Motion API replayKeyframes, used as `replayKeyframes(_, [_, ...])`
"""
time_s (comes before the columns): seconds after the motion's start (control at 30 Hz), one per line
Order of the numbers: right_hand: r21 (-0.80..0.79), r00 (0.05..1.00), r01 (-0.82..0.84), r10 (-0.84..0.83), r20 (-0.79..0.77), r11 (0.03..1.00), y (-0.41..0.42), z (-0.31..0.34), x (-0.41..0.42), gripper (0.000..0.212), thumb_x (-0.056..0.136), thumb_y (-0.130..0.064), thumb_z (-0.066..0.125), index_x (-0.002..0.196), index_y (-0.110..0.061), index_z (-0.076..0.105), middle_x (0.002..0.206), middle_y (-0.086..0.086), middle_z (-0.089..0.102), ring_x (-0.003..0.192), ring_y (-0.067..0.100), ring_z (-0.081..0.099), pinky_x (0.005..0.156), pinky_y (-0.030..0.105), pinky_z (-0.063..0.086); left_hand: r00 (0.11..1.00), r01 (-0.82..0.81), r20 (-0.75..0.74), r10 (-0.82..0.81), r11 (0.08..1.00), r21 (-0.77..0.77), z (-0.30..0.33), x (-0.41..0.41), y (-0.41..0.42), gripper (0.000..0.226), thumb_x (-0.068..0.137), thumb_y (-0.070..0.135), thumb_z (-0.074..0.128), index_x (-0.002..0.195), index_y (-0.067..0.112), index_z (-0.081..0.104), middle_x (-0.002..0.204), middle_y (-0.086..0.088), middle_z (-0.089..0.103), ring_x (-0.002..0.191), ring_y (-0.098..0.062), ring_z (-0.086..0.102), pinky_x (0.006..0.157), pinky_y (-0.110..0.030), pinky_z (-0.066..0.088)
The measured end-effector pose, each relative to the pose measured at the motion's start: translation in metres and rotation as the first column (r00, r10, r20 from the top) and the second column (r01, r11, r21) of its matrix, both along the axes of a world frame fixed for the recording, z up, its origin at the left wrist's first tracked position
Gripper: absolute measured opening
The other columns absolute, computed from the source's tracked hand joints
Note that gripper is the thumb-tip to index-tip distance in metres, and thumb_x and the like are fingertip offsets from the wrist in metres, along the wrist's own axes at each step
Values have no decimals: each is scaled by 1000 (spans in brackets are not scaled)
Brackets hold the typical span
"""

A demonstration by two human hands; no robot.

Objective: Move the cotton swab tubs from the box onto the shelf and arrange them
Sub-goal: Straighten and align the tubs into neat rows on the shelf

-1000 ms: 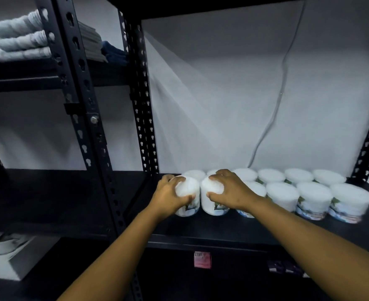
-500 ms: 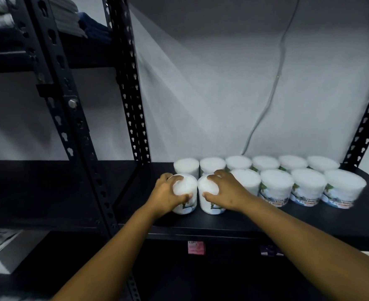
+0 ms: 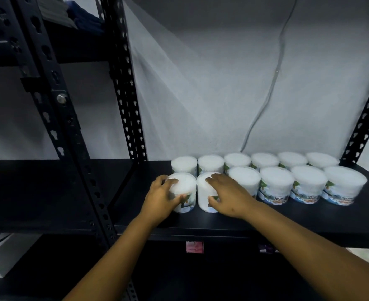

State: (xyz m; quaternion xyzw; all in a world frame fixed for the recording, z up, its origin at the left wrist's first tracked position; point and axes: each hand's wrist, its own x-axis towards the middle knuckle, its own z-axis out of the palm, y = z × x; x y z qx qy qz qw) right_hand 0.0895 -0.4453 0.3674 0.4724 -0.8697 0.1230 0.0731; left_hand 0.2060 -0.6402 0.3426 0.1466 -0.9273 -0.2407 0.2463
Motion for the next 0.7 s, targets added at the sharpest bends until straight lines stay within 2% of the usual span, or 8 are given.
replayKeyframes(0.17, [9,999,35,-35,-5,999,-5,1,-4,50,87,-36,52,129,-10,47,126,11,50,117,28,45,99,37,39,999,39,-10,-38,997,65,2,-7,-3,56,82,38,71,130,16,55,138,0,41,125,-18,41,106,-30,38])
replayKeyframes(0.5, [12,998,67,-67,-16,998,-9,1,-10,50,87,-36,52,128,-7,49,123,12,52,114,29,46,98,38,38,999,52,-17,-50,994,96,3,-18,-6,54,81,35,72,129,15,56,136,0,41,123,-16,42,103,-22,35])
replayKeyframes(0.7, [-6,998,68,-68,-18,998,-12,0,-13,45,85,-36,52,121,-9,52,111,9,53,106,28,48,91,36,40,999,46,-2,-46,993,107,5,-19,-6,53,82,34,71,129,16,55,137,1,40,125,-16,42,104,-22,34])
